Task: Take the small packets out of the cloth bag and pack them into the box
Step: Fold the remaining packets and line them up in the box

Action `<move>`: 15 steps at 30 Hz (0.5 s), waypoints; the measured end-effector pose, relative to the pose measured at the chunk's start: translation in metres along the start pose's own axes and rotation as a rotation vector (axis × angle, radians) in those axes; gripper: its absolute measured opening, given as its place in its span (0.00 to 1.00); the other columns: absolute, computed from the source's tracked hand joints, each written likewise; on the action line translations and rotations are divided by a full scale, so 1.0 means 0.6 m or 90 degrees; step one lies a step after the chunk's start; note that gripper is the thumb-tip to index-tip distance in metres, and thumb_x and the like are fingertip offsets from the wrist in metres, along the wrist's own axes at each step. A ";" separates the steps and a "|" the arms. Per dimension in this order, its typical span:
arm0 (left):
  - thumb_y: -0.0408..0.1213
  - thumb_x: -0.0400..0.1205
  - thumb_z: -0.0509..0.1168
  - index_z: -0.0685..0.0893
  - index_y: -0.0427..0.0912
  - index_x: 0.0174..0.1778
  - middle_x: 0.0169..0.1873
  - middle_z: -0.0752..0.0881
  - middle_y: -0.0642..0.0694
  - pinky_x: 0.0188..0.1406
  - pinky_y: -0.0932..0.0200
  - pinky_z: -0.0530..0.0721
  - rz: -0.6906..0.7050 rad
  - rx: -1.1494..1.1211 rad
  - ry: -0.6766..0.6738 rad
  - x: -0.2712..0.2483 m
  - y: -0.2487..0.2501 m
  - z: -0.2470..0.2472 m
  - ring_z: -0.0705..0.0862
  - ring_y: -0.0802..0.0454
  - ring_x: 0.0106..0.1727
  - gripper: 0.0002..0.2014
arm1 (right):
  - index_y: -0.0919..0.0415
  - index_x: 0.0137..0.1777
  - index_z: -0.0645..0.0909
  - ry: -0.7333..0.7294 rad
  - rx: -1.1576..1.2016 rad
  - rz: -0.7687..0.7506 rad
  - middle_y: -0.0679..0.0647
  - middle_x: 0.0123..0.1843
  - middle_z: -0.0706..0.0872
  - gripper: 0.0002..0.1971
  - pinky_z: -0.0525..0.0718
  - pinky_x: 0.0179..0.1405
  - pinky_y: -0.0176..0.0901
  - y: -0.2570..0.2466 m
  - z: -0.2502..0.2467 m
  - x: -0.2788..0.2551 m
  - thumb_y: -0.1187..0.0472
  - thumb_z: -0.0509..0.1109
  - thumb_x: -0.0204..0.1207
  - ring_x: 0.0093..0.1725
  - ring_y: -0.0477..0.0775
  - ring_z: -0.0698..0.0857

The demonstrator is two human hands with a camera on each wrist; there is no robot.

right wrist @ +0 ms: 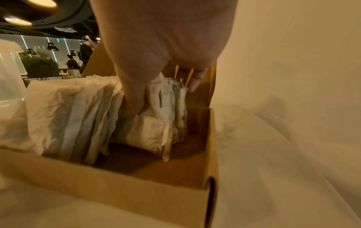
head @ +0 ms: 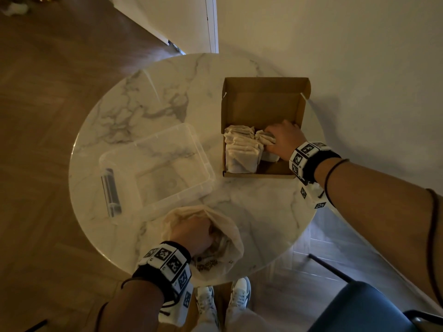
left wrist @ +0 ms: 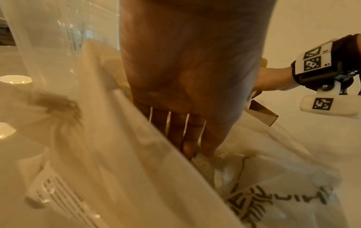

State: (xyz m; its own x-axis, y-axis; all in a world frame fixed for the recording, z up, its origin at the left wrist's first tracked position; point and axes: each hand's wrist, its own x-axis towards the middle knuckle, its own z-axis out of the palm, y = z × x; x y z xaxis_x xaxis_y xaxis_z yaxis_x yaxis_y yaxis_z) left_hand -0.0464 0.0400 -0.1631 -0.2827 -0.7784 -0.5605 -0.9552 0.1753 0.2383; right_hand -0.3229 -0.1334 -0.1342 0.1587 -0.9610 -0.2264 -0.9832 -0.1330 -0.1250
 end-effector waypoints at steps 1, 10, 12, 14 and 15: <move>0.47 0.83 0.58 0.83 0.49 0.61 0.57 0.86 0.51 0.58 0.56 0.80 0.006 0.006 0.006 0.000 0.000 0.000 0.84 0.50 0.56 0.15 | 0.53 0.67 0.76 0.000 -0.001 0.002 0.54 0.66 0.81 0.22 0.70 0.65 0.56 0.001 -0.001 0.001 0.47 0.69 0.75 0.67 0.62 0.73; 0.47 0.84 0.57 0.83 0.49 0.62 0.58 0.86 0.50 0.58 0.54 0.81 0.003 0.001 -0.015 0.001 -0.002 0.005 0.84 0.49 0.57 0.16 | 0.54 0.69 0.74 0.095 0.036 0.043 0.57 0.65 0.79 0.27 0.74 0.62 0.56 0.020 -0.001 -0.023 0.45 0.72 0.72 0.65 0.63 0.74; 0.46 0.83 0.56 0.83 0.49 0.62 0.58 0.86 0.50 0.59 0.53 0.82 0.001 -0.002 -0.023 0.001 -0.001 0.005 0.84 0.49 0.57 0.16 | 0.54 0.69 0.73 0.096 0.057 0.074 0.57 0.66 0.78 0.28 0.77 0.61 0.56 0.025 0.000 -0.027 0.46 0.73 0.71 0.64 0.63 0.77; 0.47 0.83 0.57 0.83 0.50 0.62 0.58 0.86 0.50 0.59 0.52 0.82 -0.002 -0.008 -0.030 0.001 -0.001 0.007 0.84 0.49 0.56 0.16 | 0.54 0.69 0.73 0.078 0.090 0.095 0.56 0.66 0.78 0.26 0.80 0.59 0.55 0.025 -0.001 -0.027 0.49 0.73 0.72 0.62 0.61 0.80; 0.47 0.83 0.57 0.84 0.50 0.61 0.58 0.86 0.51 0.59 0.52 0.83 -0.003 -0.009 -0.031 0.001 -0.001 0.008 0.84 0.50 0.56 0.15 | 0.55 0.68 0.74 0.070 0.101 0.094 0.56 0.65 0.79 0.24 0.80 0.58 0.54 0.024 -0.002 -0.026 0.50 0.73 0.73 0.61 0.61 0.81</move>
State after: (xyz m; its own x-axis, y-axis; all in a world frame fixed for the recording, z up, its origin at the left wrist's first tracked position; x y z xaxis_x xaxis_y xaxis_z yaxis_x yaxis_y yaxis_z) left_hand -0.0462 0.0424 -0.1675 -0.2820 -0.7493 -0.5992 -0.9554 0.1622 0.2468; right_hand -0.3395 -0.1203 -0.1314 -0.0047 -0.9890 -0.1476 -0.9671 0.0420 -0.2510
